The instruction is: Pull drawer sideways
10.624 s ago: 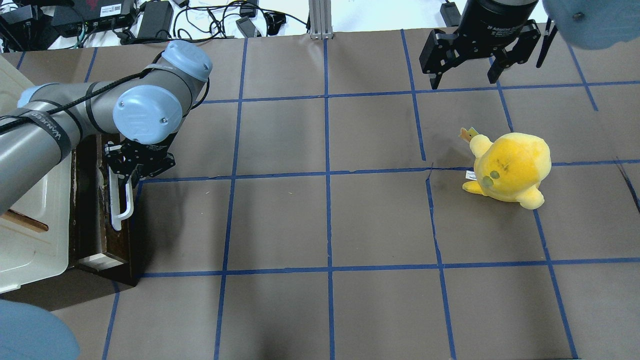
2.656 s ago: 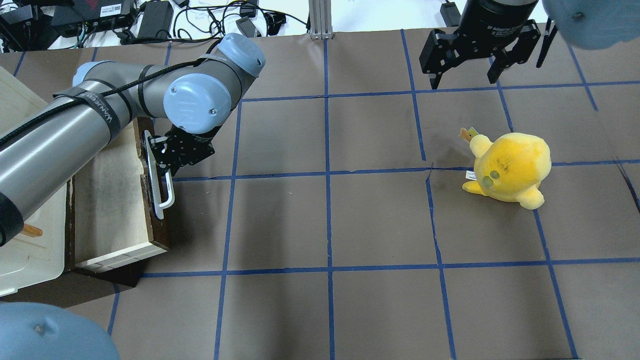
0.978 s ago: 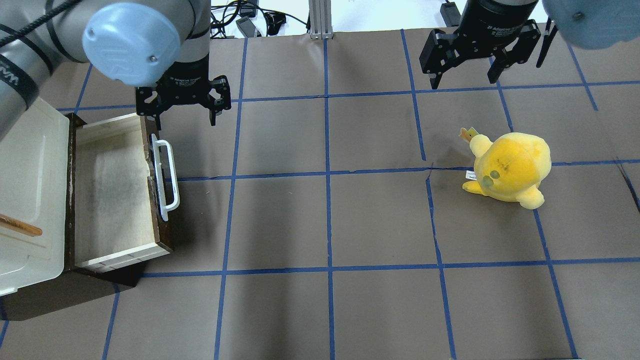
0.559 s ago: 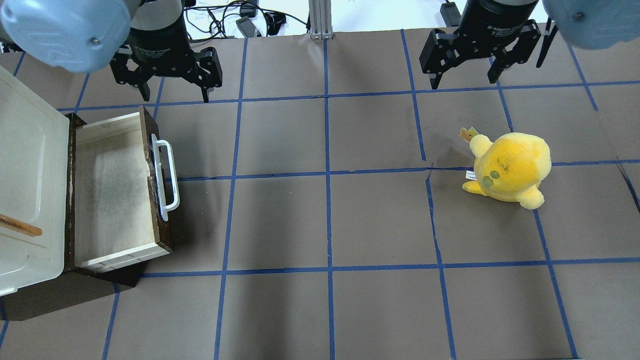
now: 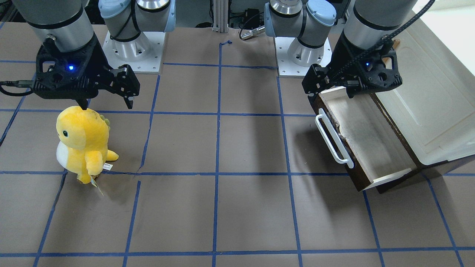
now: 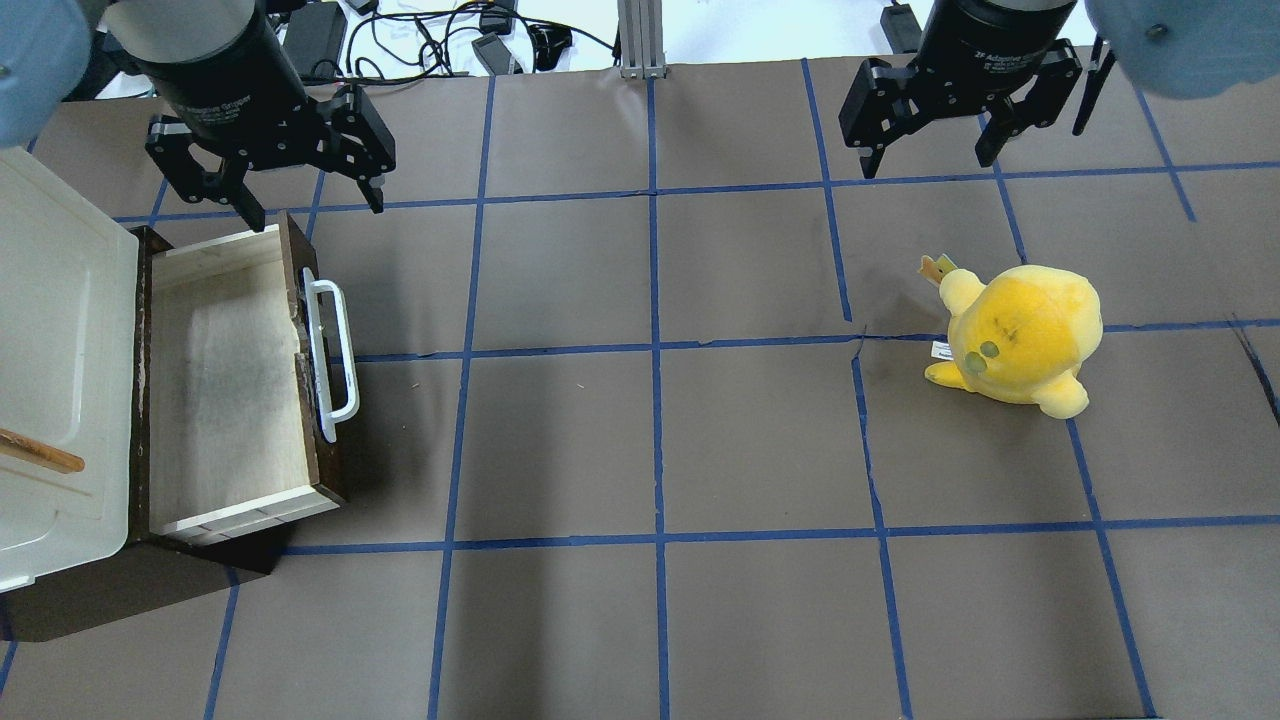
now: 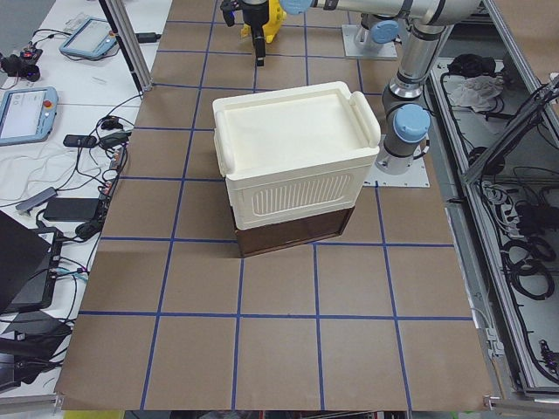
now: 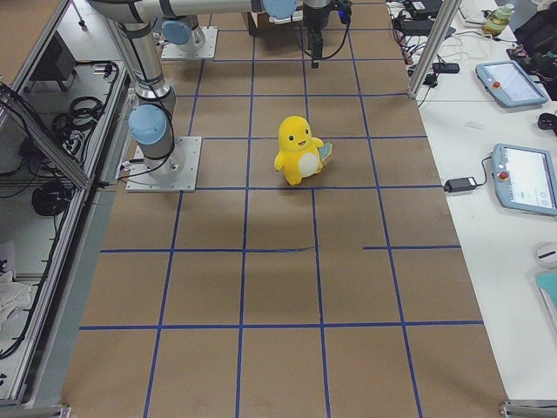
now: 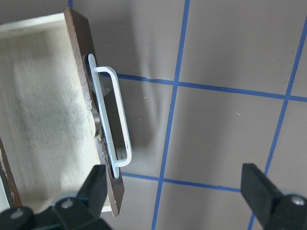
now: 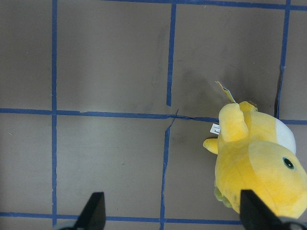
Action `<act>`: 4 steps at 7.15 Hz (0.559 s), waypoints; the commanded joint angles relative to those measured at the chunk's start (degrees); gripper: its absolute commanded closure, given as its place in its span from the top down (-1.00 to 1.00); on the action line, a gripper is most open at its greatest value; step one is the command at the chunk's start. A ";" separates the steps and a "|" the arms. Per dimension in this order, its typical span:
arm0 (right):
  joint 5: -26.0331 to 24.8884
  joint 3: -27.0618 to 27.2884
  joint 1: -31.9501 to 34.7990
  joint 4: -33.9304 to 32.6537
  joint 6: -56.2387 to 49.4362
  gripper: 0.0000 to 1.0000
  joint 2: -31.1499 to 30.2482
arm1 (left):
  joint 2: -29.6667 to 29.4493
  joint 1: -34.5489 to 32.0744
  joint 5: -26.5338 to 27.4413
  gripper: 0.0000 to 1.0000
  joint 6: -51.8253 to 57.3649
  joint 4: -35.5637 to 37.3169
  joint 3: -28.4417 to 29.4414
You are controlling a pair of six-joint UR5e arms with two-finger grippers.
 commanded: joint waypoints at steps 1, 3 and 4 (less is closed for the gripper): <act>-0.06 0.00 0.00 0.00 0.00 1.00 0.00 | 1.29 0.92 0.25 1.00 10.01 1.25 -2.19; -0.06 0.00 0.00 0.00 0.00 1.00 0.00 | 1.91 1.62 0.25 1.00 10.75 0.91 -2.27; 0.03 0.00 0.00 0.00 0.00 1.00 0.00 | 2.17 1.71 0.08 1.00 11.10 0.39 -2.45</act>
